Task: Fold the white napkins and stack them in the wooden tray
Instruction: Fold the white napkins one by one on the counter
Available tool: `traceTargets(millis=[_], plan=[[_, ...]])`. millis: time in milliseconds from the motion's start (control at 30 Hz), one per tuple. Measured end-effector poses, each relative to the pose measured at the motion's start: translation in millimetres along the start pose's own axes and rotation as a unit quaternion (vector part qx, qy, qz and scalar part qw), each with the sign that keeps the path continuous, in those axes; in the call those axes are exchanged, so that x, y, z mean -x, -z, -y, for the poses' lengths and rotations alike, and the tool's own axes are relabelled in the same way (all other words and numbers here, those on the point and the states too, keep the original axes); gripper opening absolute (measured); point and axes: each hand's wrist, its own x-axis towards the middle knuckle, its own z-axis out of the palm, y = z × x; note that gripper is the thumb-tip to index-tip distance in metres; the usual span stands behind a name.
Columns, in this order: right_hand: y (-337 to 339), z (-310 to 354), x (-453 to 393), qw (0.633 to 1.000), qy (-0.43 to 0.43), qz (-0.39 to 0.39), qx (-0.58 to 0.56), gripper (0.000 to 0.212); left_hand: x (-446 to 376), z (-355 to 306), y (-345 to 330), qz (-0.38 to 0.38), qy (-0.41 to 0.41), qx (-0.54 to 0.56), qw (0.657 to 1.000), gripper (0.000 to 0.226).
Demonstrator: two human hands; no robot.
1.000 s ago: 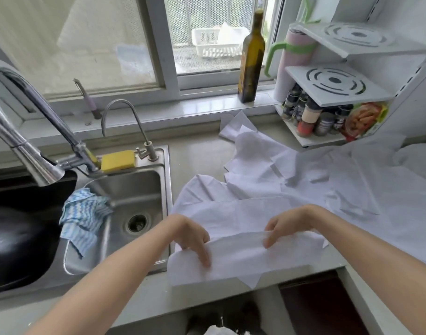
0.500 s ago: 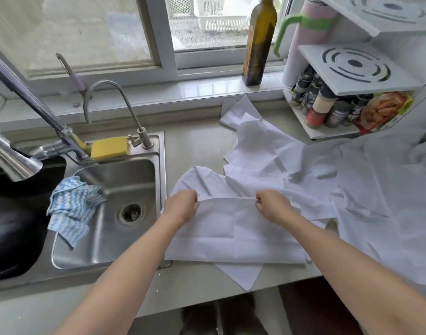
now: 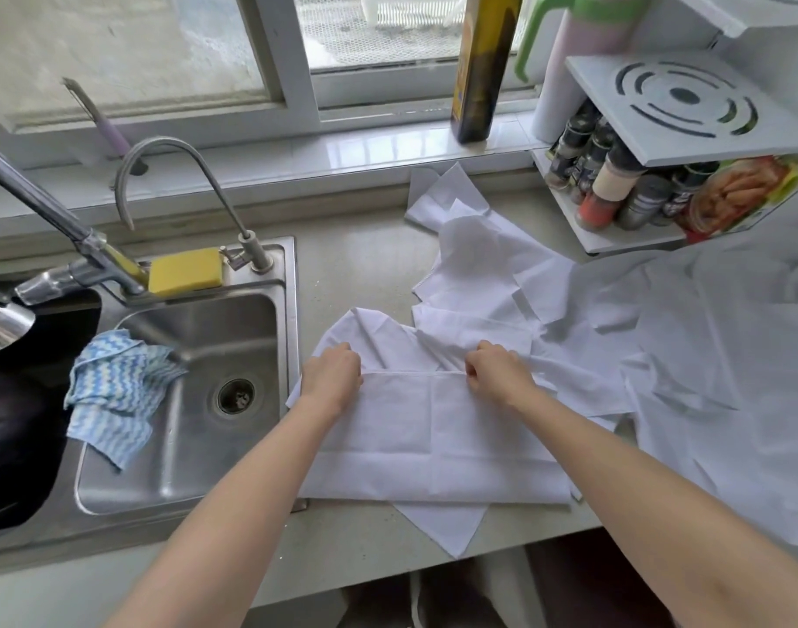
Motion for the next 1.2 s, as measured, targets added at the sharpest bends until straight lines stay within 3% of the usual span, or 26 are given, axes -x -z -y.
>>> traceTargets(millis=[367,533,633,700,800,900,1000,1067,1133,1200], plan=[[30,-21,3,0.993,0.036,0.097,-0.05,0.021,-11,6,9,0.049,-0.008,0.032,0.998,0.013],[38,-27,10,0.994,0.014,0.067,-0.084,0.007,-9,4,16,0.033,-0.011,0.0,0.999,0.009],[40,-30,13,0.993,0.0,0.04,-0.114,0.019,-5,5,21,0.027,-0.016,0.007,0.999,0.003],[44,-32,16,0.991,0.002,0.034,-0.126,0.025,-3,7,24,0.043,-0.021,0.047,0.998,0.005],[57,-37,22,0.988,0.02,0.079,-0.133,0.015,2,7,39,0.122,-0.055,0.107,0.985,0.02],[77,-41,30,0.966,0.036,0.215,-0.14,0.02,10,6,64,0.262,-0.085,0.135,0.952,0.017],[101,-49,34,0.918,0.021,0.344,-0.196,0.022,16,1,82,0.453,-0.046,0.283,0.844,0.008],[112,-55,31,0.916,0.002,0.352,-0.192,0.018,14,-1,85,0.494,-0.022,0.338,0.801,0.011],[114,-56,24,0.951,-0.008,0.281,-0.128,0.011,8,-4,82,0.464,-0.013,0.338,0.819,0.012],[102,-51,14,0.989,-0.01,0.143,-0.044,0.011,-3,-8,71,0.357,-0.022,0.259,0.897,0.023]])
